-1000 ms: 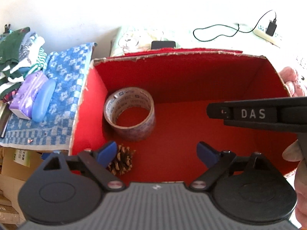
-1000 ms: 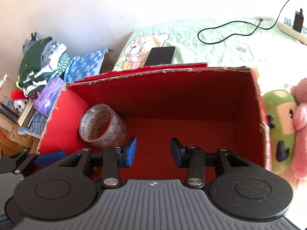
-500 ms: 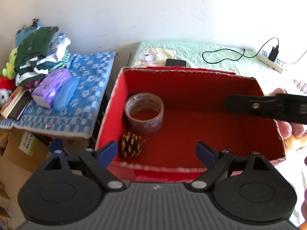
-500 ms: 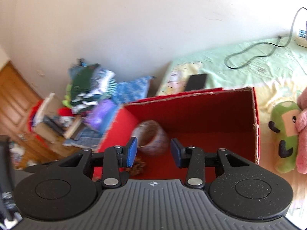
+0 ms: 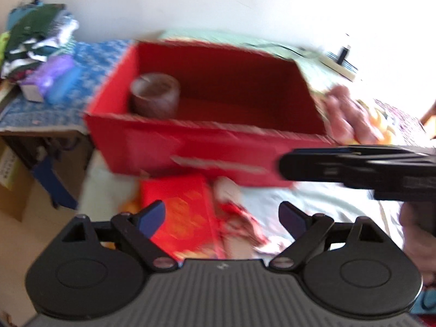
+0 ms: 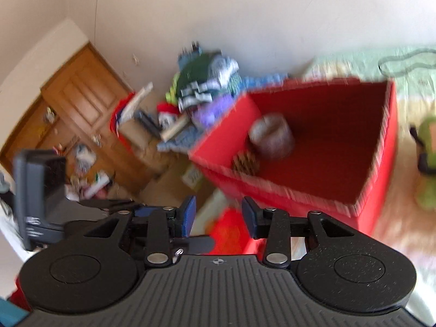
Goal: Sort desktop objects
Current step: 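Move the right tool toward the beige slipper with red ribbon, then close the right tool on the beige slipper's strap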
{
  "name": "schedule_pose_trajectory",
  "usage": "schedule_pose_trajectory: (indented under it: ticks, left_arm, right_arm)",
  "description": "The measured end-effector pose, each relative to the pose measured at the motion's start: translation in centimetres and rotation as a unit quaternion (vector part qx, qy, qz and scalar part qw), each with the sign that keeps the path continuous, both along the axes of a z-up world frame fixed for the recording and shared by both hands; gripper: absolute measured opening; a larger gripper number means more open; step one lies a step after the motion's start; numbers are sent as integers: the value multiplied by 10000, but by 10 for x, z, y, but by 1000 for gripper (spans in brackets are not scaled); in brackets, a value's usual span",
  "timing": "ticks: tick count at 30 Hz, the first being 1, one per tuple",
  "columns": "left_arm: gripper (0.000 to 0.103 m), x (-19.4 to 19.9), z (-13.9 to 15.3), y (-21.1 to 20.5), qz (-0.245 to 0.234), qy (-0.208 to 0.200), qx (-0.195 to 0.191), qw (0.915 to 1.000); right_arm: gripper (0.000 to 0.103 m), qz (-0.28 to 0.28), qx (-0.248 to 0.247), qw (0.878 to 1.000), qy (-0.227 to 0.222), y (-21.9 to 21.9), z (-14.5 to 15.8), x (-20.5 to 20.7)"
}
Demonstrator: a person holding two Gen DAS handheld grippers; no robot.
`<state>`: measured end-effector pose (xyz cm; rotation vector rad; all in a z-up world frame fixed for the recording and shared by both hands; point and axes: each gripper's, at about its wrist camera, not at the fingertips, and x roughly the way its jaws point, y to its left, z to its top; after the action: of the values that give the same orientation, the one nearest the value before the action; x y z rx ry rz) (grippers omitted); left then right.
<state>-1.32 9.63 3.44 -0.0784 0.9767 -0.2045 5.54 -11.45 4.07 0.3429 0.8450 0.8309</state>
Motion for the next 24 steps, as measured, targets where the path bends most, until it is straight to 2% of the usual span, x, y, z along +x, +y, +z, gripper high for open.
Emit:
schedule_pose_trajectory:
  ticks: [4, 10, 16, 19, 21, 24]
  left_arm:
    - [91, -7, -22, -29, -232, 269, -191, 9992]
    - [88, -8, -55, -51, -147, 653, -117, 9977]
    - [89, -8, -71, -56, -79, 817, -125, 9966]
    - [91, -10, -71, -58, -99, 759, -139, 9970]
    - [89, -11, -72, -57, -65, 752, -123, 9971]
    - [89, -12, -71, -50, -48, 767, -286, 9966]
  right_arm:
    - [37, -101, -206, 9982, 560, -8, -30, 5]
    - [37, -187, -194, 9934, 1119, -9, -59, 11]
    - [37, -104, -228, 9916, 1266, -2, -74, 14]
    - [38, -80, -301, 9910, 1300, -2, -80, 13]
    - [38, -41, -310, 9906, 1330, -1, -84, 15]
    - [40, -41, -333, 9902, 1357, 3, -88, 19]
